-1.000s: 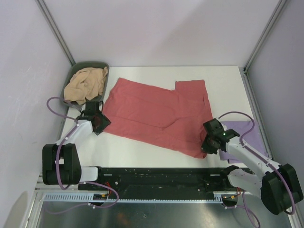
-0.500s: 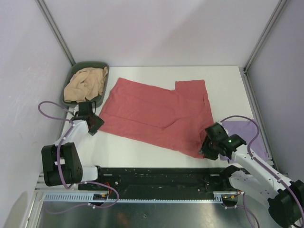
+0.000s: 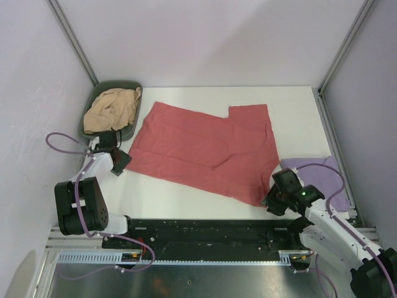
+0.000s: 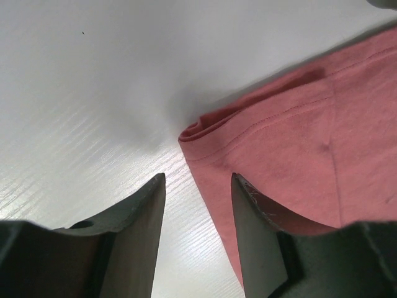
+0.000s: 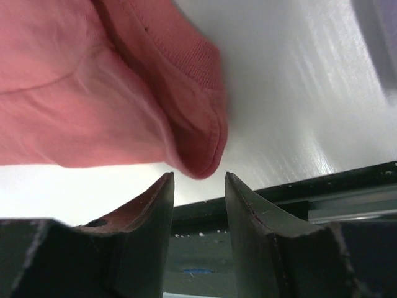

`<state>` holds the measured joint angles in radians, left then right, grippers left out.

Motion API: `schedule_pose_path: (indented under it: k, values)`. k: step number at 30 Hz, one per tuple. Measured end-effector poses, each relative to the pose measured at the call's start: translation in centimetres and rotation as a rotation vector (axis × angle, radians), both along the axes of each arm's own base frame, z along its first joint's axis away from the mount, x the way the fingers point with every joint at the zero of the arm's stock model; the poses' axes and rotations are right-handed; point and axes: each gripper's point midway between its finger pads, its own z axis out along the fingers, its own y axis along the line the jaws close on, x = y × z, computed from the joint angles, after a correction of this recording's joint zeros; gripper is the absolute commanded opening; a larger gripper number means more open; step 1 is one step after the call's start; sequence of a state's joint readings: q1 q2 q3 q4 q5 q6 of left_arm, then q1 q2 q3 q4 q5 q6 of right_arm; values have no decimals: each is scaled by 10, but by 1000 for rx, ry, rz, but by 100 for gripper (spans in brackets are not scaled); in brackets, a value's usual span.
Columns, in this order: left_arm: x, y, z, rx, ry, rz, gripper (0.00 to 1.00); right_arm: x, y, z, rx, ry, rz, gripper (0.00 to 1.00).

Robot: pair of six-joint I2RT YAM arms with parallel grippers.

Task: Fold and stack the t-shirts
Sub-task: Fold the flattened tshirt in 1/3 of the way

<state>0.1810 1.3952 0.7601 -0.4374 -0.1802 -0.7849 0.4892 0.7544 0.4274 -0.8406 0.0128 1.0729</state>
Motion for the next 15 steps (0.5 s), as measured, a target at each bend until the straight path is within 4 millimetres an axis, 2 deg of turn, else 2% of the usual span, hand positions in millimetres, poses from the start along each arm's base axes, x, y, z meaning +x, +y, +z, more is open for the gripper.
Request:
schedule_pose_path:
  k: [11,15]
  values:
    - [0,1,0,0,0,3,52,13,-10,-7,19,-38,-90,42]
    - [0,2,-1,1,2,5,52,10,-12,-15,14,-25,-91,36]
